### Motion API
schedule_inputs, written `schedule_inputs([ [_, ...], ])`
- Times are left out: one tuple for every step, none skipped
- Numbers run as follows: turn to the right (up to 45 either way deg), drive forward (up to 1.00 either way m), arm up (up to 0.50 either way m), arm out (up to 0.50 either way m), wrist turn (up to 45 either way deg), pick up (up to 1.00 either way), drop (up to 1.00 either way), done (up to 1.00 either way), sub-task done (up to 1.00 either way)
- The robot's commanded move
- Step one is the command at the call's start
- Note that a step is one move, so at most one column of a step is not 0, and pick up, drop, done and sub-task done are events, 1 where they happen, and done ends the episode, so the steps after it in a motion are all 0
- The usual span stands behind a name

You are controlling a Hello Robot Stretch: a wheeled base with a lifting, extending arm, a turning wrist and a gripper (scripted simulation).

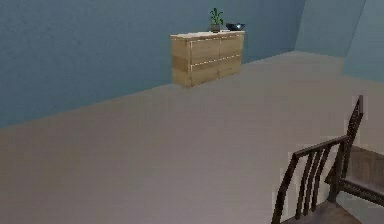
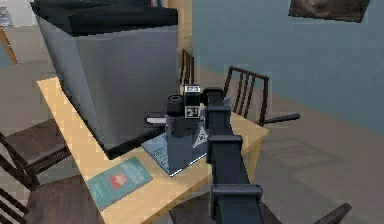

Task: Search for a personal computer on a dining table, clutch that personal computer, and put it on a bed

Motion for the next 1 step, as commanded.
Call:
schedule_inputs([
  [0.0, 0.00, 0.00, 0.00, 0.0, 1.00, 0.00, 0.00, 0.00],
])
